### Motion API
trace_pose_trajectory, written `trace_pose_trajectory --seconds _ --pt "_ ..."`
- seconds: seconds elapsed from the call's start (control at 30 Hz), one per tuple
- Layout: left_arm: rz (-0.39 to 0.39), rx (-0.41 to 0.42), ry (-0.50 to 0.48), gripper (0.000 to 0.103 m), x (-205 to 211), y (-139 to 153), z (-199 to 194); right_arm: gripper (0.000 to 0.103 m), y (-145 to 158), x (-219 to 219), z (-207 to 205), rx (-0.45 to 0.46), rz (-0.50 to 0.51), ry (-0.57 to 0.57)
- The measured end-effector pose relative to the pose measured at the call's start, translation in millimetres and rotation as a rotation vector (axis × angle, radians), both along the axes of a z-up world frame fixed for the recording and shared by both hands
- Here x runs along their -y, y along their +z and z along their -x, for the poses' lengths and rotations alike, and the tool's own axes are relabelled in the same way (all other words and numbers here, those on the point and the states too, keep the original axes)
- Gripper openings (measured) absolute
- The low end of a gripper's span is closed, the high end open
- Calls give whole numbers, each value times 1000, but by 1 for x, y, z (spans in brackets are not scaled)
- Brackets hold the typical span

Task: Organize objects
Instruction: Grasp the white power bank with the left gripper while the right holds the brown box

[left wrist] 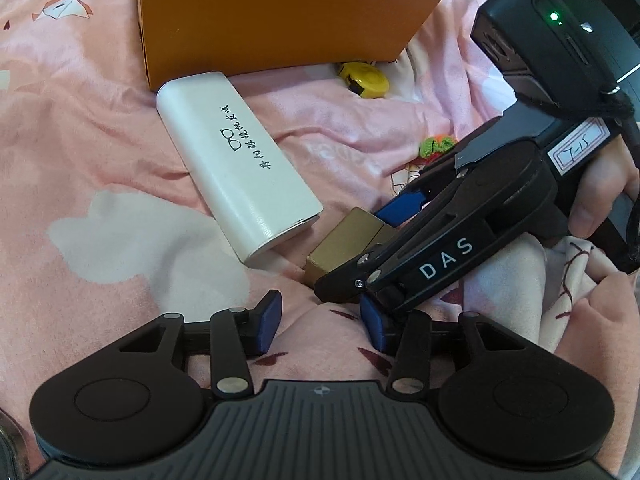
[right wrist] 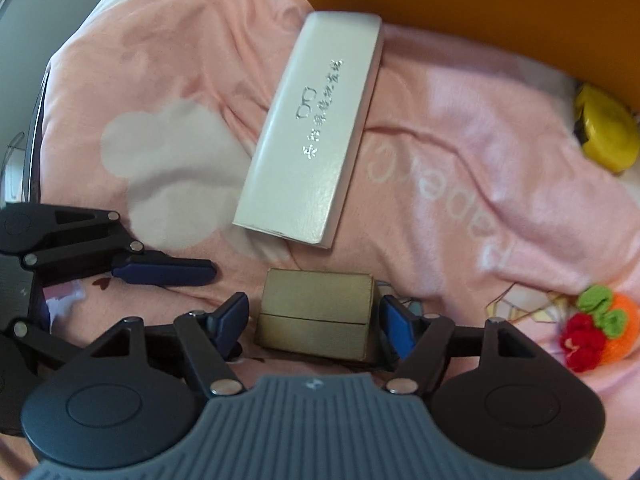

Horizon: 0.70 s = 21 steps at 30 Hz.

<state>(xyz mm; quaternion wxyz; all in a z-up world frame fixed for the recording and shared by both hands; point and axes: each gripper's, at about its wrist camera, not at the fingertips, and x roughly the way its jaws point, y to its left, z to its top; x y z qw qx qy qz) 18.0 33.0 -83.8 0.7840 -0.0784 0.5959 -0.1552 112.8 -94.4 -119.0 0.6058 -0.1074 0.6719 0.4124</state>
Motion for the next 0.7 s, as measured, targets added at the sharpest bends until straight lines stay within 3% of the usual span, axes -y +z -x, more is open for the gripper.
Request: trace_pose_trajectory --seconds 0.07,0.3,0.43,0.6,0.7 --pt "5 6 -1 56 0 0 -1 66 0 3 -1 11 7 -4" --pt "33 22 60 58 -6 4 -5 66 22 25 -6 74 -43 -12" --pt "41 73 122 67 -8 12 -9 66 46 49 -21 119 -91 -75" --pt "79 155 243 74 -18 22 -25 66 67 47 -40 253 -121 -152" --pt "101 160 364 81 -32 18 -39 66 74 47 -51 308 -142 -173"
